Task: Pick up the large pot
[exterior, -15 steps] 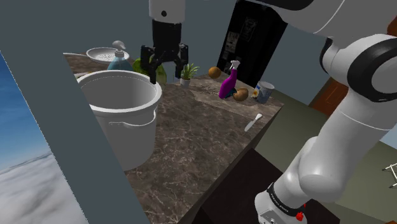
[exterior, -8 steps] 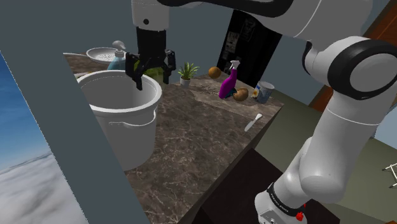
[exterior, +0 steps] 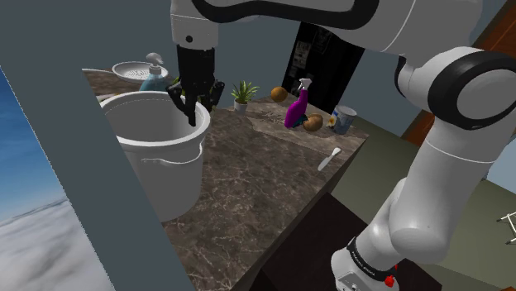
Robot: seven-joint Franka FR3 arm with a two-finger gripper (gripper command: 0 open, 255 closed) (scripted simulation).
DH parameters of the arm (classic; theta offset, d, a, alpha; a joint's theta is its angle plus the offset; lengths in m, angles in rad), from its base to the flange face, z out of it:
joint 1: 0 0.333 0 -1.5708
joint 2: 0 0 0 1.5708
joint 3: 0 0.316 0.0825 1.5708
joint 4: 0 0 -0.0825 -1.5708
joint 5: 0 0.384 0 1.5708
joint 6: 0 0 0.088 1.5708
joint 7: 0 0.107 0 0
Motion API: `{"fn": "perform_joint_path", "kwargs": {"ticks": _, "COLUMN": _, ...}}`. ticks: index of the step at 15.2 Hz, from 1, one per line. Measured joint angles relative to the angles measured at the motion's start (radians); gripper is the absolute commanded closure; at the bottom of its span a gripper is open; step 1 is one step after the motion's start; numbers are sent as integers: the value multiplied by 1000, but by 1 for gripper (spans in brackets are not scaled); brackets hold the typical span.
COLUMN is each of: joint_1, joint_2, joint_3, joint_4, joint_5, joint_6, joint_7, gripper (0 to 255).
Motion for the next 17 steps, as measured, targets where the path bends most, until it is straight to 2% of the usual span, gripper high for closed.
{"fn": "perform_joint_path", "kwargs": {"ticks": 8, "joint_1": 2, "joint_2": 4, "joint_3": 1, "joint_4": 16, "joint_5": 0, "joint_6": -16, "joint_7": 2, "gripper": 255}}
{"fn": "perform_joint_path", "kwargs": {"ticks": 17, "joint_1": 17, "joint_2": 46, "joint_3": 4, "joint_4": 188, "joint_5": -17, "joint_6": -151, "joint_7": 13, "gripper": 255}}
